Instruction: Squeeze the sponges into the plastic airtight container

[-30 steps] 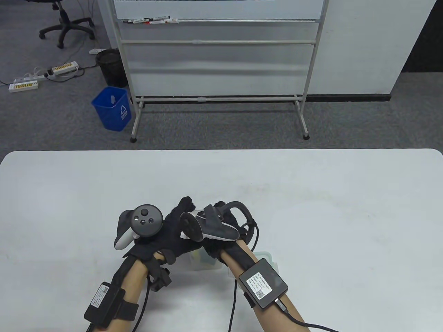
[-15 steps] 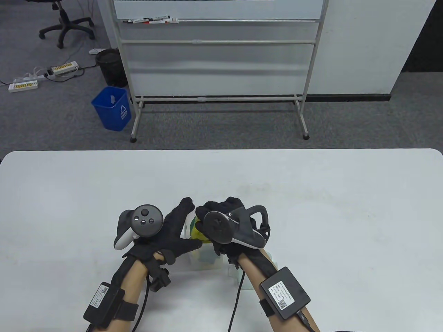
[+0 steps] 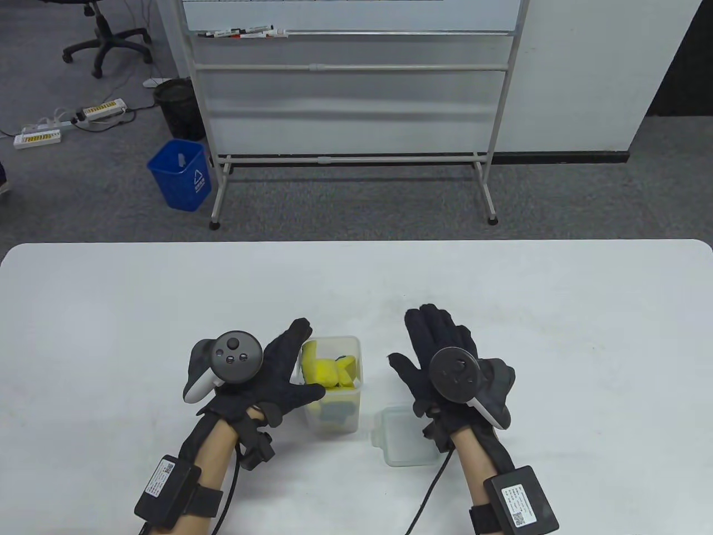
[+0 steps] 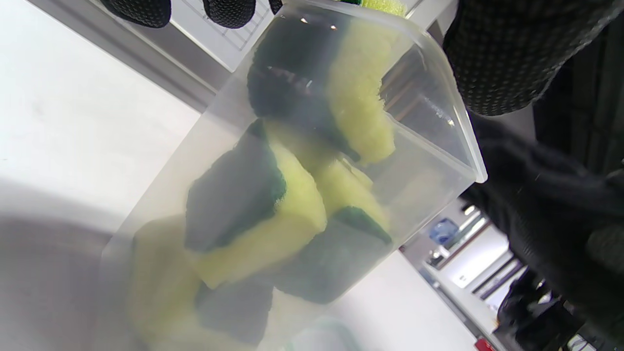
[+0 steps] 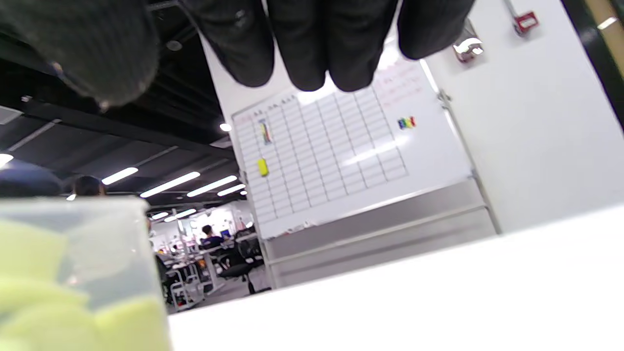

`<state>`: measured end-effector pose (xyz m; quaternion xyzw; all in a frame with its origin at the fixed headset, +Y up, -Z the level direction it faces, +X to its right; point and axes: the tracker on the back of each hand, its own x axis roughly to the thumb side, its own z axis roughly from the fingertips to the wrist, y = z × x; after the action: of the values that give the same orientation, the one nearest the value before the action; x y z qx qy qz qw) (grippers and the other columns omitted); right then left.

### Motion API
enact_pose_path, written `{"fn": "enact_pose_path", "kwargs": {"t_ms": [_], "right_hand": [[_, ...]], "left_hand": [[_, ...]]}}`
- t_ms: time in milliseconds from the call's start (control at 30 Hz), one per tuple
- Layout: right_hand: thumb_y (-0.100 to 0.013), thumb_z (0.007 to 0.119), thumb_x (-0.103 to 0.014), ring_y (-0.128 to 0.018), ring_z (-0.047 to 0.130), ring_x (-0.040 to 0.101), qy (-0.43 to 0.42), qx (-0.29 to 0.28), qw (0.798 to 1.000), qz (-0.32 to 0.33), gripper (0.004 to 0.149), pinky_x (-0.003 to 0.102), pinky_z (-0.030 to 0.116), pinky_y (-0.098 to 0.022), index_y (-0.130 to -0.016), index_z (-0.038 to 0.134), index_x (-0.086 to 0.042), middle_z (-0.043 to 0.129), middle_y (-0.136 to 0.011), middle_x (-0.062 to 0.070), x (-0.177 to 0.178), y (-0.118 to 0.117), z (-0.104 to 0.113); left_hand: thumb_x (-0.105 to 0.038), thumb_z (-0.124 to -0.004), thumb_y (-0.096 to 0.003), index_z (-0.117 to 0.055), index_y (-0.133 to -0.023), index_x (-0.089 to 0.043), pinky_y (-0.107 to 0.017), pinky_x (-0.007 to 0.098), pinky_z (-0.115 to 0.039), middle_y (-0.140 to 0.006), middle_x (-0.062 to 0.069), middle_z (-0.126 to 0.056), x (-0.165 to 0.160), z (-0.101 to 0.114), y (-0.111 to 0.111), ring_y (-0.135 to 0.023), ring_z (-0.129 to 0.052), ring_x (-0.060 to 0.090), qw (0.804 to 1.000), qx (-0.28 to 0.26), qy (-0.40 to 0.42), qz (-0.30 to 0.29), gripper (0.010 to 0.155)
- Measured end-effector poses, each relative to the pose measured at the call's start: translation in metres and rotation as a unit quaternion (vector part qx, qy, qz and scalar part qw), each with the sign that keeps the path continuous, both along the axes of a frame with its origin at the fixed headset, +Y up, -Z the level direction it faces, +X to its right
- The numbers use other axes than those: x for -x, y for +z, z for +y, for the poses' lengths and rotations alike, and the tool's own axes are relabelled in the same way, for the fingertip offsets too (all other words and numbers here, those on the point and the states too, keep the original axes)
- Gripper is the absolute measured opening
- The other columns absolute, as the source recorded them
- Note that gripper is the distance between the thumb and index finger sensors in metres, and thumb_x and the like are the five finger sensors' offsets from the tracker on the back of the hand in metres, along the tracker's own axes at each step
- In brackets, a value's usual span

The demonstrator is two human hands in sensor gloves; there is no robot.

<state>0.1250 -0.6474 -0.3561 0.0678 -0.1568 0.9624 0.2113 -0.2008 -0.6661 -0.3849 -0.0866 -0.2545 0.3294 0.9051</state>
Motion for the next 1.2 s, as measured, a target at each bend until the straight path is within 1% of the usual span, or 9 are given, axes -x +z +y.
{"fn": "enact_pose_path", "kwargs": {"t_ms": [167,200,333,567,700,800,900,1033,1200], "right_hand": [[-0.041,0.075,-0.064,-0.110,0.057,0.034,-0.041,0.033,0.998,-0.018,0.082,0.056,0.047,-0.078,-0.110,0.053,-0.027,0.054,-0.118,0.007,-0.018,-0.001,-0.044],[-0.041,0.074,-0.064,-0.111,0.056,0.032,-0.033,0.062,0.997,-0.011,0.082,0.056,0.046,-0.078,-0.111,0.052,-0.027,0.052,-0.118,0.007,-0.021,-0.004,-0.049],[-0.041,0.074,-0.066,-0.111,0.054,0.033,-0.039,0.070,0.997,-0.006,0.083,0.057,0.045,-0.078,-0.111,0.051,-0.029,0.051,-0.119,0.007,-0.027,-0.003,-0.057],[-0.037,0.079,-0.071,-0.114,0.044,0.035,0.020,0.136,0.989,0.064,0.092,0.060,0.040,-0.079,-0.112,0.043,-0.033,0.045,-0.121,0.005,-0.019,-0.003,-0.070],[-0.033,0.082,-0.074,-0.116,0.035,0.037,0.093,0.198,0.970,0.105,0.102,0.063,0.035,-0.079,-0.113,0.033,-0.036,0.035,-0.123,0.004,-0.008,-0.005,-0.079],[-0.030,0.086,-0.074,-0.115,0.029,0.040,0.141,0.257,0.948,0.127,0.109,0.065,0.032,-0.079,-0.113,0.026,-0.038,0.027,-0.124,0.005,0.000,-0.006,-0.087],[-0.029,0.089,-0.073,-0.116,0.026,0.040,0.156,0.289,0.934,0.139,0.112,0.066,0.031,-0.078,-0.113,0.024,-0.037,0.026,-0.124,0.005,0.005,-0.005,-0.094],[-0.028,0.091,-0.072,-0.115,0.024,0.040,0.185,0.334,0.913,0.142,0.114,0.067,0.029,-0.078,-0.112,0.021,-0.038,0.022,-0.124,0.004,0.011,-0.003,-0.105],[-0.030,0.093,-0.068,-0.115,0.026,0.041,0.235,0.368,0.890,0.130,0.116,0.069,0.030,-0.077,-0.111,0.016,-0.036,0.022,-0.123,0.006,0.016,-0.003,-0.117]], "left_hand": [[-0.063,-0.081,-0.0437,-0.011,-0.110,-0.024,-0.078,0.069,-0.044,-0.124,0.007,-0.025,0.000,0.000,0.000,-0.115,-0.033,0.040,1.000,-0.003,0.005,-0.002,0.104],[-0.064,-0.081,-0.0436,-0.011,-0.109,-0.024,-0.078,0.069,-0.044,-0.124,0.008,-0.024,0.001,0.000,0.000,-0.115,-0.033,0.040,1.000,-0.004,0.009,-0.002,0.104],[-0.065,-0.080,-0.0437,-0.010,-0.110,-0.025,-0.078,0.070,-0.043,-0.124,0.007,-0.022,0.006,0.004,0.001,-0.115,-0.031,0.040,0.999,-0.005,0.043,-0.003,0.104],[-0.067,-0.076,-0.0442,-0.013,-0.110,-0.024,-0.078,0.070,-0.044,-0.124,0.008,-0.023,0.031,0.017,0.008,-0.115,-0.031,0.040,0.997,-0.045,0.053,0.045,0.101],[-0.067,-0.075,-0.0445,-0.015,-0.110,-0.023,-0.077,0.069,-0.044,-0.123,0.010,-0.025,0.046,0.010,0.009,-0.114,-0.032,0.040,0.995,-0.047,0.039,0.084,0.099],[-0.065,-0.074,-0.0452,-0.016,-0.110,-0.022,-0.078,0.068,-0.042,-0.123,0.011,-0.025,0.058,-0.006,0.009,-0.114,-0.031,0.040,0.993,-0.031,-0.026,0.110,0.098],[-0.065,-0.074,-0.0452,-0.019,-0.111,-0.022,-0.078,0.067,-0.043,-0.122,0.012,-0.028,0.066,-0.021,0.010,-0.114,-0.032,0.039,0.987,-0.038,-0.068,0.141,0.096],[-0.064,-0.073,-0.0452,-0.020,-0.110,-0.021,-0.077,0.067,-0.042,-0.122,0.013,-0.029,0.071,-0.042,0.013,-0.113,-0.032,0.040,0.982,-0.024,-0.115,0.150,0.095],[-0.064,-0.072,-0.0453,-0.020,-0.110,-0.021,-0.077,0.067,-0.043,-0.121,0.013,-0.029,0.071,-0.051,0.018,-0.113,-0.032,0.040,0.979,-0.017,-0.132,0.152,0.094]]}}
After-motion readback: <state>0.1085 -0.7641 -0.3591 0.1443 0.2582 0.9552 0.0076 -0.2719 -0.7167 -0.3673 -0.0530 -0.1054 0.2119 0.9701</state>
